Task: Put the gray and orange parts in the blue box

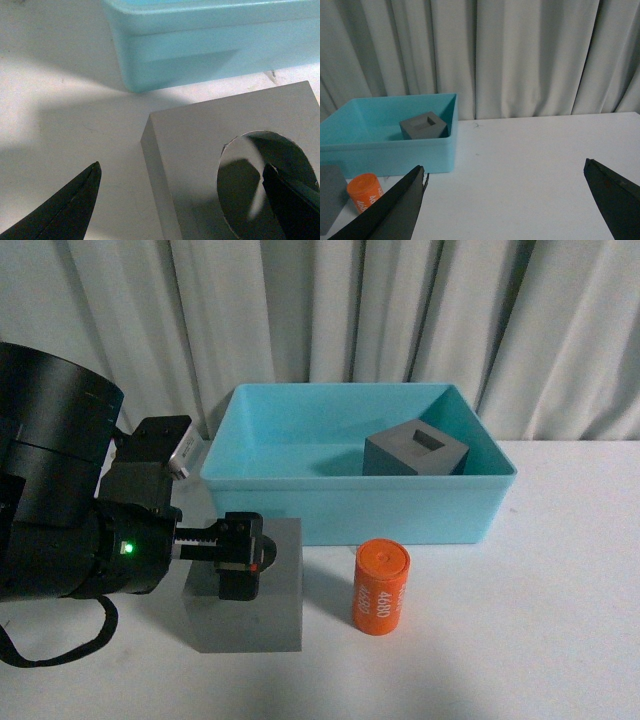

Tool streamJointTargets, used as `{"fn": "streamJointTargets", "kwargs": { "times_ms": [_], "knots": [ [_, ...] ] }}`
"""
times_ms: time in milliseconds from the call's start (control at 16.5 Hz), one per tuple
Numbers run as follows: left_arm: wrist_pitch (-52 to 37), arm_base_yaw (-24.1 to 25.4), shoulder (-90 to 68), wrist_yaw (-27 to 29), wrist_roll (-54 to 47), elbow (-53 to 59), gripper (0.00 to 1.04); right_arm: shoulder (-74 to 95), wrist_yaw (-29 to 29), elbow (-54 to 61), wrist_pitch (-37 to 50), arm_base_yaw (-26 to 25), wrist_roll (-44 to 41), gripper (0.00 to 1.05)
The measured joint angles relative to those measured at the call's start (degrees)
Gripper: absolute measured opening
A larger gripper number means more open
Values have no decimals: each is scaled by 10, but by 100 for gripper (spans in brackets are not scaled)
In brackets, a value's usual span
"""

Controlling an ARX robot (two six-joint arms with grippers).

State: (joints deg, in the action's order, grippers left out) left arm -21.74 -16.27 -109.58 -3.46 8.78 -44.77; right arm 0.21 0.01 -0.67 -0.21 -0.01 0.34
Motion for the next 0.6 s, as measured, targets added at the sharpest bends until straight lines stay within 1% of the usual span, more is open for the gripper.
{"fn": "streamJointTargets", "kwargs": {
  "times_ms": [60,121,423,484,544,605],
  "knots": [
    [-2,0,0,0,-1,0,97,0,0,0,0,0,0,98],
    [-3,0,-1,0,-1,0,89,0,0,0,0,0,0,98],
    [-12,0,7,1,1,8,38,0,0,0,0,0,0,98],
    [-8,0,16,0,2,16,30,0,0,0,0,0,0,98],
    [0,2,32,4,1,25,24,0,0,0,0,0,0,98],
    [12,10,52,5,3,35,22,0,0,0,0,0,0,98]
  ]
}}
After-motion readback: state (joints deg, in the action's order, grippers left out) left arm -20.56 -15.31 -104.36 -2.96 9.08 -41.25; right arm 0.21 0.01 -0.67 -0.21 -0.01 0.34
